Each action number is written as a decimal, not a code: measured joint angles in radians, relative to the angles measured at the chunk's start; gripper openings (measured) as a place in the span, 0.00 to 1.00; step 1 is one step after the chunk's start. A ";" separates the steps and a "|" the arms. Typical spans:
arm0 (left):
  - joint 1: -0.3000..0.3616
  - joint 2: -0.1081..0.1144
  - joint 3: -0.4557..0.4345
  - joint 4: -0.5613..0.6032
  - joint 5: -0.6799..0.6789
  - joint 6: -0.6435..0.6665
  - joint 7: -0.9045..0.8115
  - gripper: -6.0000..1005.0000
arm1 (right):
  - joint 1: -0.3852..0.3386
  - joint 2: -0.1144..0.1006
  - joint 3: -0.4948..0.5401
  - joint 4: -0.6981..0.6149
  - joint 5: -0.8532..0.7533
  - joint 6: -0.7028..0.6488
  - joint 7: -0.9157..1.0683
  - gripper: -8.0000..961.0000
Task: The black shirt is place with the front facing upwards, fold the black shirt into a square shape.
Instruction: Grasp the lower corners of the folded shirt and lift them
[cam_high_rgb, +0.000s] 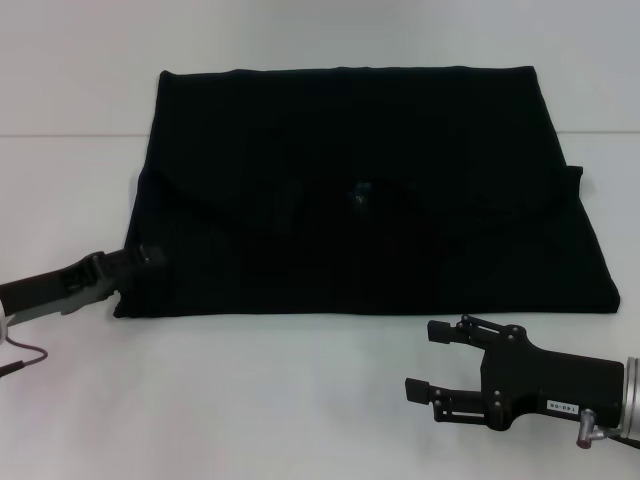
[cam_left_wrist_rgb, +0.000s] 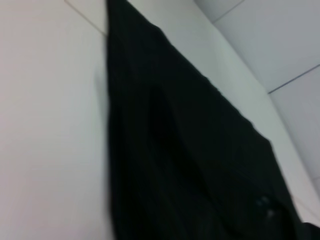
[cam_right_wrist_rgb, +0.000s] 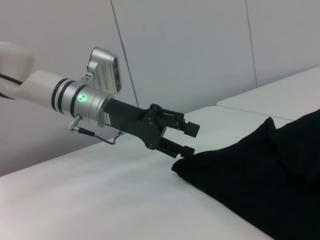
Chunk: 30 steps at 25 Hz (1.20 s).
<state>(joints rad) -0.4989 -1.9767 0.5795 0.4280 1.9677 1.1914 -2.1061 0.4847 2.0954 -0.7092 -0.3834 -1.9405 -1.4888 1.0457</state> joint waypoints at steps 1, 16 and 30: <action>0.000 -0.001 0.009 -0.001 0.001 -0.014 0.000 0.81 | 0.000 0.000 0.000 0.000 0.000 0.000 0.000 0.93; -0.019 -0.004 0.092 -0.005 0.004 -0.033 -0.024 0.81 | 0.003 0.000 0.000 0.000 0.000 -0.007 0.001 0.92; -0.029 -0.005 0.132 0.002 0.007 -0.065 -0.017 0.78 | 0.003 0.000 0.005 0.000 0.001 -0.007 0.002 0.92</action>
<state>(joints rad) -0.5279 -1.9814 0.7110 0.4296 1.9742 1.1264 -2.1236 0.4879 2.0954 -0.7039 -0.3835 -1.9391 -1.4955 1.0477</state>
